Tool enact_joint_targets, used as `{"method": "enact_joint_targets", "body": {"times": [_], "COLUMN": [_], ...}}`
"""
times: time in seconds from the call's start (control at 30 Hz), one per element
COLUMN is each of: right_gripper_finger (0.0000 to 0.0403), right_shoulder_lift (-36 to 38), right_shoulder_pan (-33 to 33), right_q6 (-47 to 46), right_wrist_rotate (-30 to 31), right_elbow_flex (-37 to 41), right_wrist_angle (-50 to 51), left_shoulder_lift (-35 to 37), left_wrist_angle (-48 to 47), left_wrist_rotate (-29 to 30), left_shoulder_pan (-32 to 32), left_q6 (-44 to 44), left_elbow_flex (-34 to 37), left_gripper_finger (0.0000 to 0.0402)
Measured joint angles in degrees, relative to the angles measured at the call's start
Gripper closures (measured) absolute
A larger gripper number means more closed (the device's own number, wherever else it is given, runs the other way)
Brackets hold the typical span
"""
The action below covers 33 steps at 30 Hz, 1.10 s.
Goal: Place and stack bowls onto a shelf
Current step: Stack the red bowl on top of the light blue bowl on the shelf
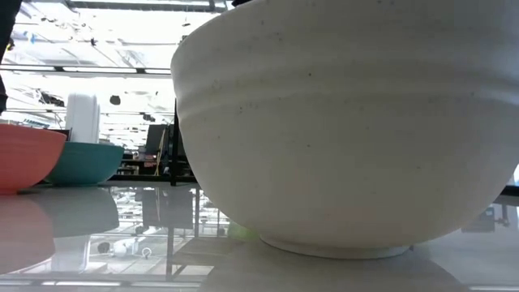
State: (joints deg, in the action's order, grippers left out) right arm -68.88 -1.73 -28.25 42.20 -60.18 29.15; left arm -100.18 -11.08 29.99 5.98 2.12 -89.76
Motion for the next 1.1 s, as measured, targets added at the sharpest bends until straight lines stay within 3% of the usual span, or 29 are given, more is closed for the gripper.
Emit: {"method": "enact_joint_targets", "body": {"times": [0.27, 0.6, 0.9, 1.1], "right_gripper_finger": [0.0363, 0.0297, 0.0217, 0.02], "right_shoulder_lift": [0.0, 1.8, 5.0, 4.9], "right_shoulder_pan": [0.1, -3.1, -7.4, -8.9], "right_q6": [-0.1, 0.5, 2.0, 1.9], "right_wrist_rotate": [0.6, -0.4, -1.3, -2.2], "right_elbow_flex": [-0.3, -0.8, -5.4, -6.7], "right_wrist_angle": [0.4, -0.7, 0.3, 0.3], "left_shoulder_lift": [0.0, -0.4, -0.4, -0.9], "left_wrist_angle": [-2.2, -2.4, -1.8, -3.1], "left_wrist_rotate": [-3.7, -12.9, -22.9, -33.2], "left_shoulder_pan": [2.3, 8.9, 21.0, 26.2], "left_q6": [-2.1, -4.5, 3.9, 10.6], "left_elbow_flex": [-2.3, -4.2, -4.2, -3.9], "left_gripper_finger": [0.0399, 0.0401, 0.04, 0.04]}}
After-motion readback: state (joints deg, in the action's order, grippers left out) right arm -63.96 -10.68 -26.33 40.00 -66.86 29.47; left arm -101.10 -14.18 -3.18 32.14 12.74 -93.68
